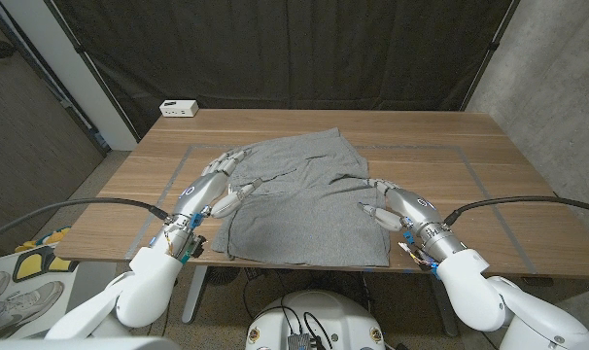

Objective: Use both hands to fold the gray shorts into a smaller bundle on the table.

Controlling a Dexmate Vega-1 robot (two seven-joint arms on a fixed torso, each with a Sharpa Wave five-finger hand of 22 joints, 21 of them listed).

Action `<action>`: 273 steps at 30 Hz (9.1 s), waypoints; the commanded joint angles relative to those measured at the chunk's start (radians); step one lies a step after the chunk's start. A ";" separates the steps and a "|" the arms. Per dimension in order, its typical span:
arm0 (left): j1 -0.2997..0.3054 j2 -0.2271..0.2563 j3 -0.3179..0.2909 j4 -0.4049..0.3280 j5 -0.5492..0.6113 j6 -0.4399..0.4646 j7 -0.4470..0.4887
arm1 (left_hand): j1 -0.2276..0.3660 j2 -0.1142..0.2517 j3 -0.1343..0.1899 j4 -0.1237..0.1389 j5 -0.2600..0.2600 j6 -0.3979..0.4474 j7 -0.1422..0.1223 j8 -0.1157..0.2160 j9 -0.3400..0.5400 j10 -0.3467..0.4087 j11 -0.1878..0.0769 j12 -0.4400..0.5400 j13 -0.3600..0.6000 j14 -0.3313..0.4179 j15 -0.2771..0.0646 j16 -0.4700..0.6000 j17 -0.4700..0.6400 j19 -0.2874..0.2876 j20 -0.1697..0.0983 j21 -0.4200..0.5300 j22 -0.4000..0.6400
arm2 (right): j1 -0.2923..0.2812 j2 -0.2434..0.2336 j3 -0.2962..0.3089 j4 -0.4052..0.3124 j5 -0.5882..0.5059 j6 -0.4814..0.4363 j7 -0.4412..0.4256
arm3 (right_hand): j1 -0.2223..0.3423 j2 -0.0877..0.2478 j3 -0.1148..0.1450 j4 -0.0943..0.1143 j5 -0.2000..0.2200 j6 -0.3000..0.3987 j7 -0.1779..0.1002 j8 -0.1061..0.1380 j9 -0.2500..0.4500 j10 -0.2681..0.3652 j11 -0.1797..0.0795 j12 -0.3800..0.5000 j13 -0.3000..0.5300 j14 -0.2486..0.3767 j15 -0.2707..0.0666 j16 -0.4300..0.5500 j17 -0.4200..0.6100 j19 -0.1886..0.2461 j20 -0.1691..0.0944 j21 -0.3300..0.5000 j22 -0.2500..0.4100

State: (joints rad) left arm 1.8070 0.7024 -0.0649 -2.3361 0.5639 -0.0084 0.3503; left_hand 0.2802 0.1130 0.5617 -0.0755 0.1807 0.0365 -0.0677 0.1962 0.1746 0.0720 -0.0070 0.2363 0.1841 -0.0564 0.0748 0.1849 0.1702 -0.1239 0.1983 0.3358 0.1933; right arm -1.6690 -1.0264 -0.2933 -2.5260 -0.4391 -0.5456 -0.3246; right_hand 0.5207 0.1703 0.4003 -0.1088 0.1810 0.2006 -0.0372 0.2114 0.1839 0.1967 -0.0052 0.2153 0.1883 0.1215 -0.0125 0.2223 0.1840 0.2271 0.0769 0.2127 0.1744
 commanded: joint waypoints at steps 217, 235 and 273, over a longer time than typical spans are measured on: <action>-0.017 0.197 0.035 -0.138 0.616 0.528 -0.326 | 1.006 0.064 -0.210 -0.075 0.000 0.919 0.015 0.303 0.150 0.895 -0.192 0.317 0.401 0.732 -0.313 0.301 0.287 0.286 -0.104 0.121 0.060 | 0.141 0.210 -0.265 0.156 -0.664 -0.085 -0.078 | 0.898 -0.040 -0.193 -0.030 0.041 0.826 -0.043 0.122 0.082 0.778 -0.086 0.363 0.350 0.836 -0.218 0.589 0.794 0.397 -0.181 0.340 0.088; -0.143 0.157 0.076 -0.142 0.825 0.535 -0.560 | 1.011 0.068 -0.208 -0.068 0.001 0.902 0.009 0.309 0.154 0.880 -0.194 0.319 0.425 0.714 -0.314 0.294 0.308 0.281 -0.107 0.136 0.066 | 0.241 0.232 -0.243 0.233 -0.714 -0.032 -0.096 | 0.895 -0.037 -0.194 -0.028 0.042 0.822 -0.047 0.123 0.082 0.775 -0.089 0.357 0.352 0.834 -0.218 0.578 0.817 0.384 -0.184 0.352 0.085; -0.375 0.102 0.080 -0.133 0.741 0.416 -0.762 | 1.014 0.059 -0.210 -0.070 -0.006 0.896 0.006 0.307 0.128 0.883 -0.194 0.300 0.417 0.721 -0.315 0.283 0.333 0.287 -0.111 0.173 0.072 | 0.469 0.201 -0.217 0.363 -0.636 0.100 -0.054 | 0.891 -0.036 -0.197 -0.027 0.044 0.821 -0.051 0.129 0.081 0.777 -0.099 0.347 0.357 0.841 -0.219 0.547 0.847 0.372 -0.188 0.384 0.076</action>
State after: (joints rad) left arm 1.5183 0.8041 0.0260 -2.4654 1.4197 0.4517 -0.3153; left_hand 1.2852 0.1706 0.3492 -0.1477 0.1762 0.9403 -0.0614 0.5069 0.3013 0.9502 -0.2002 0.5411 0.2907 0.6633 -0.0625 0.4686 0.4988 0.1643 0.0854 0.5033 0.2626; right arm -1.2686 -0.8084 -0.5137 -2.2037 -1.1104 -0.4910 -0.4074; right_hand 1.4103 0.1262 0.2016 -0.1389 0.2174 1.0216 -0.0805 0.3331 0.2622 0.9707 -0.0982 0.5604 0.5449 0.9609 -0.1409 0.7721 1.0261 0.6053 -0.0587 0.5885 0.2507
